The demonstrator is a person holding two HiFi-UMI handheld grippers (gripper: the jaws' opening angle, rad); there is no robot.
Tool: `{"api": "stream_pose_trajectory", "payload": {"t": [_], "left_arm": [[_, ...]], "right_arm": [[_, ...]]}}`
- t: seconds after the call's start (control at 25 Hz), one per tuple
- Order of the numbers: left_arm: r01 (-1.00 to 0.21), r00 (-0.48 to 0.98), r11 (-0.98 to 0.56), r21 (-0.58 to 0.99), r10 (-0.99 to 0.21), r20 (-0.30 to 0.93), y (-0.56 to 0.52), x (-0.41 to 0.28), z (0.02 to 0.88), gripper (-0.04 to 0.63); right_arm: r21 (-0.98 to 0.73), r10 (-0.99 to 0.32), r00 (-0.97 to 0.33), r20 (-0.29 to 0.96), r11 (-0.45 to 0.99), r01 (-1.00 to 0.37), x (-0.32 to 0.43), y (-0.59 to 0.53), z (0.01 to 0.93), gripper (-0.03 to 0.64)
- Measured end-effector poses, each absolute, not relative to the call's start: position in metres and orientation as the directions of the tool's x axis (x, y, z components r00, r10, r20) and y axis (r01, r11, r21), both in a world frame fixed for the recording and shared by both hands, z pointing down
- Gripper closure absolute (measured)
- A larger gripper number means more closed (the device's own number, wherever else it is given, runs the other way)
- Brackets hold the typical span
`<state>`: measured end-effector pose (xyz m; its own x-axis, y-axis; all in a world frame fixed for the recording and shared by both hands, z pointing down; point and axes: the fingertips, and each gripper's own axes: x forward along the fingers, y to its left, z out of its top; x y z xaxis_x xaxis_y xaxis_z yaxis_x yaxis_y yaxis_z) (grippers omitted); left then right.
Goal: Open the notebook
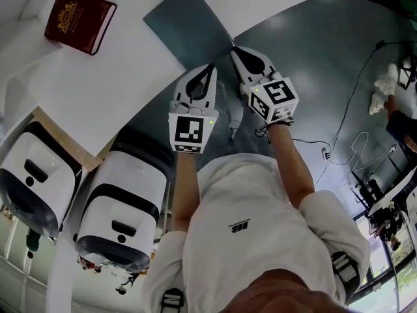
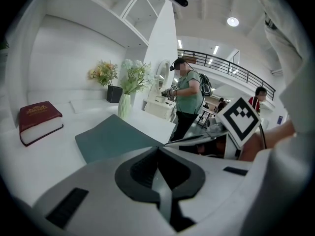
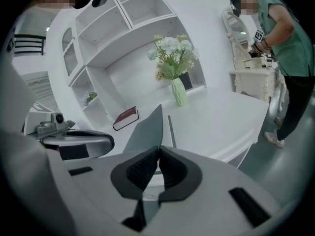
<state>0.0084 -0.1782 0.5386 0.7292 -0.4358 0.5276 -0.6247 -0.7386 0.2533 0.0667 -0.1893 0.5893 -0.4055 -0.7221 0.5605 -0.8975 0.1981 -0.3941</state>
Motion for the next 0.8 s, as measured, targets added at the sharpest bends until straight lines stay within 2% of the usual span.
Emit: {"api": "stream_pose_trajectory", "payload": {"t": [0.8], "left_arm": [[-0.67, 0.702, -0.707, 0.227, -0.503, 0.504, -0.173, 0.006, 0.515, 0.595]], "right_arm": [[-0.358, -0.722, -0.472, 0.505, 0.322, -0.876, 0.05, -0.187, 0.545, 0.614]]}}
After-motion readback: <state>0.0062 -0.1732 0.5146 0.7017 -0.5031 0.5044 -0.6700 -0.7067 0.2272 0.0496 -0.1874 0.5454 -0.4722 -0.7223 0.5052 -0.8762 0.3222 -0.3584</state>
